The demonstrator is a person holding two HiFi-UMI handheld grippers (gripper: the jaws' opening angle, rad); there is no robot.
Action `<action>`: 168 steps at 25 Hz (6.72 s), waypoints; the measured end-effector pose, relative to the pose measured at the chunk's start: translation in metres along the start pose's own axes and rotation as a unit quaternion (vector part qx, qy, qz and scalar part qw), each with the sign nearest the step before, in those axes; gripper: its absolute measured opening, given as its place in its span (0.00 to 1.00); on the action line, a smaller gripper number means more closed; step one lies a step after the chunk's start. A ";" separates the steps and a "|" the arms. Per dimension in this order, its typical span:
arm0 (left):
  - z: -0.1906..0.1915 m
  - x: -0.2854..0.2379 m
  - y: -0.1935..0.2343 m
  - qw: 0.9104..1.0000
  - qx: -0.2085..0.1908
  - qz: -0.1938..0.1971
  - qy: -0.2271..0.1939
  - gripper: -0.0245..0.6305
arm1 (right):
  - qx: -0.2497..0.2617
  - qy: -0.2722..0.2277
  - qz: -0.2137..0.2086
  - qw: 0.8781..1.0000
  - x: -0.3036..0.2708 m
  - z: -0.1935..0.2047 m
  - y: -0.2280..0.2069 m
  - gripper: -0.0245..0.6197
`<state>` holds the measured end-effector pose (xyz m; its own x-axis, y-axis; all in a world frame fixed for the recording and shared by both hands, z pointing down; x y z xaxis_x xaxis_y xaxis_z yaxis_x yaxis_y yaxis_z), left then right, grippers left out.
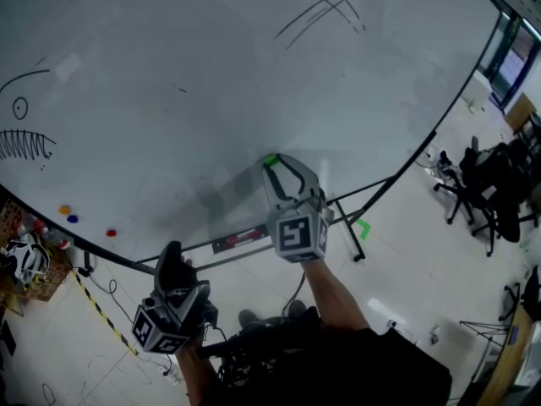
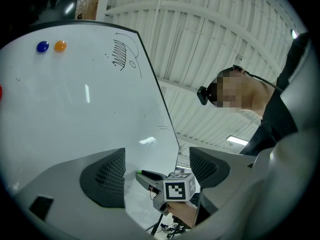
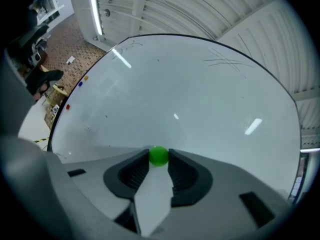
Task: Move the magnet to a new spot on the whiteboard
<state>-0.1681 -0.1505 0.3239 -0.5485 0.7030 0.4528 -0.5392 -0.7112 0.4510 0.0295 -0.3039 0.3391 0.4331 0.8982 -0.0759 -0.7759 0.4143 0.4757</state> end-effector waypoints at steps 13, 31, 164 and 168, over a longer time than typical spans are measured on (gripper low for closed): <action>0.016 -0.022 -0.013 0.999 0.003 0.024 0.022 0.65 | -0.163 -0.093 -0.110 0.976 0.069 -0.009 -0.011 0.27; 0.035 -0.047 -0.050 0.998 0.007 0.046 0.032 0.65 | -0.254 -0.210 -0.233 0.915 0.141 -0.020 -0.022 0.27; 0.005 0.103 -0.074 0.998 0.062 -0.006 0.005 0.65 | -0.052 -0.027 -0.111 0.992 0.147 -0.033 0.053 0.27; 0.003 0.088 -0.064 0.999 0.041 -0.035 -0.009 0.65 | -0.005 -0.033 -0.087 0.996 0.105 -0.030 0.037 0.27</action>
<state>-0.1801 -0.0434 0.3368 -0.5002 0.7509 0.4313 -0.5203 -0.6588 0.5434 0.0323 -0.1902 0.3225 0.5899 0.8014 -0.0983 -0.6911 0.5641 0.4519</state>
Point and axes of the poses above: the fingertips, and each gripper's own axes: x backward along the fingers, y to its left, z out of its underside, the point moved 3 cm from there along x, backward along the fingers, and after that the axes turned 10 degrees about -z, right-handed, at the moved point
